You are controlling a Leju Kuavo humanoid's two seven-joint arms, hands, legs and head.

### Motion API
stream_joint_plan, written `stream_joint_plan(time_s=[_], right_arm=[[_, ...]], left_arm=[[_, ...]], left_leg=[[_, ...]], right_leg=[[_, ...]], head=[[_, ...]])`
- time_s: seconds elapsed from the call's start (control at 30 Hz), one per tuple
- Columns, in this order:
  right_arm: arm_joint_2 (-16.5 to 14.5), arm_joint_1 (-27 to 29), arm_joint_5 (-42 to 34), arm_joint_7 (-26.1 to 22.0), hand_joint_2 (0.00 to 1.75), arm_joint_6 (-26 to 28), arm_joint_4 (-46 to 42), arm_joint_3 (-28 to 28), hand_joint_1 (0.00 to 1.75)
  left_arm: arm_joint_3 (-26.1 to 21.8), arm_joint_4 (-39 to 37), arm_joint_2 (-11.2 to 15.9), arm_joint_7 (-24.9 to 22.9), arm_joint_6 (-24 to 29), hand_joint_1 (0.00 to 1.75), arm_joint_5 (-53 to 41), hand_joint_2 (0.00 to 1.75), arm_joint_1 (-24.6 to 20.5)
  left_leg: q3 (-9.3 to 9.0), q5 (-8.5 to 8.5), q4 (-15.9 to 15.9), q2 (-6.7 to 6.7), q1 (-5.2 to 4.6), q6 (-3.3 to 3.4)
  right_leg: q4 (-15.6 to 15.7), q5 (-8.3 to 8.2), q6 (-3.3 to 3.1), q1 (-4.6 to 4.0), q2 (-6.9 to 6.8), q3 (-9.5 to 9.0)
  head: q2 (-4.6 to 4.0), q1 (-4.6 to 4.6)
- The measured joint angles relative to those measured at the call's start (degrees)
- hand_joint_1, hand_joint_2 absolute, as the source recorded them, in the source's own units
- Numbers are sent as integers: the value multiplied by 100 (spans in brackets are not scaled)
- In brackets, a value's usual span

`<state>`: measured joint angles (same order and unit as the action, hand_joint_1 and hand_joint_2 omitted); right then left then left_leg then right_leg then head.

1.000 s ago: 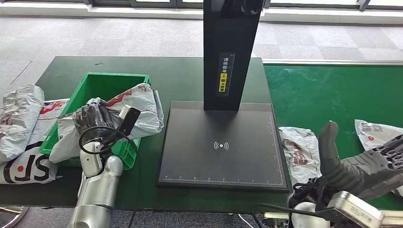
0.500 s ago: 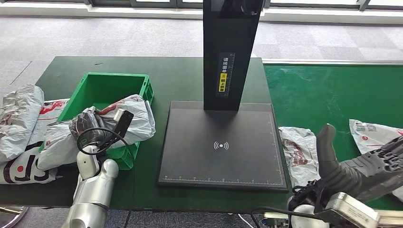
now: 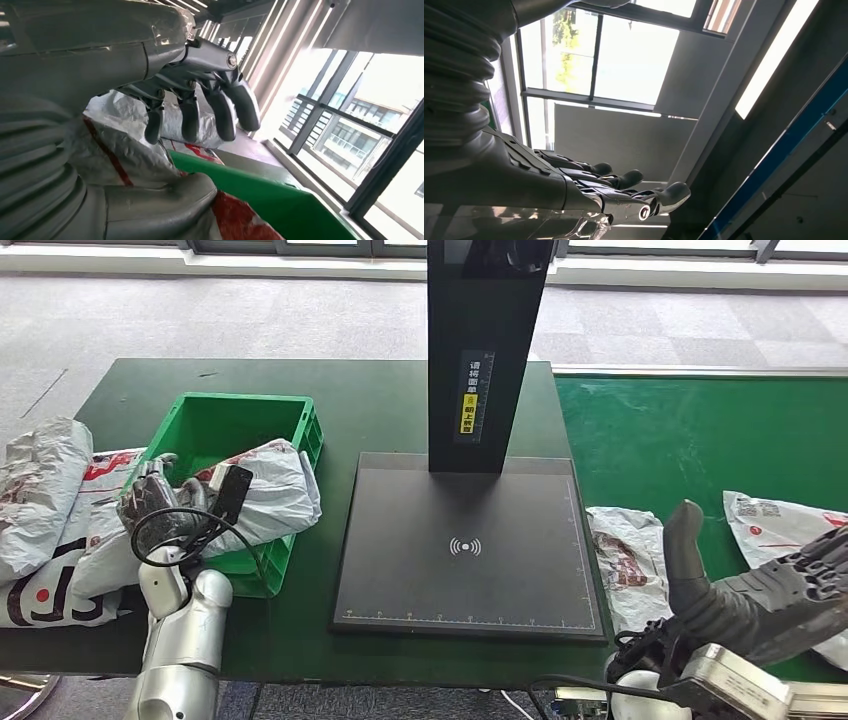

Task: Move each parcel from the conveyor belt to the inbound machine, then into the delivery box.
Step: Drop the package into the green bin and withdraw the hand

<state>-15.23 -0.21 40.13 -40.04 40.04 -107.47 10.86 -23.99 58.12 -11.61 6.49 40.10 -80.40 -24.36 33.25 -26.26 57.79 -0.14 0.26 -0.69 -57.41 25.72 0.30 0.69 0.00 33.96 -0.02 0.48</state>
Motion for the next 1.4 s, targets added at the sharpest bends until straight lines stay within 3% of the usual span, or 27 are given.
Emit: stream_joint_plan(time_s=[0.1,0.17,0.27,0.4,0.6,0.7,0.87,1.07,1.23,1.4], right_arm=[[0,-1,2,0,175,-2,2,0,0],[0,-3,2,0,175,-2,9,0,0],[-1,-9,0,0,175,-2,58,0,0],[-4,-31,4,2,175,-2,255,0,0],[-7,-76,35,78,175,-6,643,0,0],[-1,-109,114,355,175,-6,905,-1,0],[16,-157,360,727,175,-9,1501,-124,0],[28,-191,646,1023,175,-8,1964,-335,0],[87,-276,1057,1586,175,-7,2293,-624,0],[128,-331,1110,1662,175,-6,2458,-739,0]], left_arm=[[-153,160,-62,228,1,0,119,175,-1],[-350,299,-153,727,1,0,368,175,-21],[-895,475,-366,1562,1,0,677,175,-133],[-1655,571,-586,2244,1,0,1046,175,-272],[-2354,641,-742,2783,1,0,1627,175,-348],[-2466,736,-770,3189,1,0,2526,175,-329],[-2218,1568,-835,3365,2,0,4283,175,103],[-1732,2556,-854,3380,3,0,5039,175,585],[-615,3522,-724,3381,2,0,6397,175,1189],[-30,3953,-630,3380,1,0,6580,175,1431]], left_leg=[[1,0,0,0,1,0],[2,0,0,-1,1,0],[2,0,0,-2,1,0],[0,0,0,1,1,0],[0,2,0,-2,6,-3],[0,1,0,-1,9,-3],[1,-2,0,5,9,-6],[4,-3,0,-5,9,-7],[4,-3,0,-5,8,-5],[1,-3,0,-5,8,-6]], right_leg=[[0,0,0,0,-1,0],[0,0,0,0,-1,-1],[0,0,0,0,-2,-3],[0,0,0,0,1,-1],[-1,0,-1,-7,-2,-2],[-2,1,-1,-7,0,-2],[1,1,-1,-7,7,3],[1,5,-6,-8,-3,3],[3,5,-6,-7,-5,3],[2,5,-6,-7,-7,0]], head=[[0,0],[0,0],[0,2],[0,2],[0,2],[0,2],[0,2],[0,2],[0,1],[0,0]])
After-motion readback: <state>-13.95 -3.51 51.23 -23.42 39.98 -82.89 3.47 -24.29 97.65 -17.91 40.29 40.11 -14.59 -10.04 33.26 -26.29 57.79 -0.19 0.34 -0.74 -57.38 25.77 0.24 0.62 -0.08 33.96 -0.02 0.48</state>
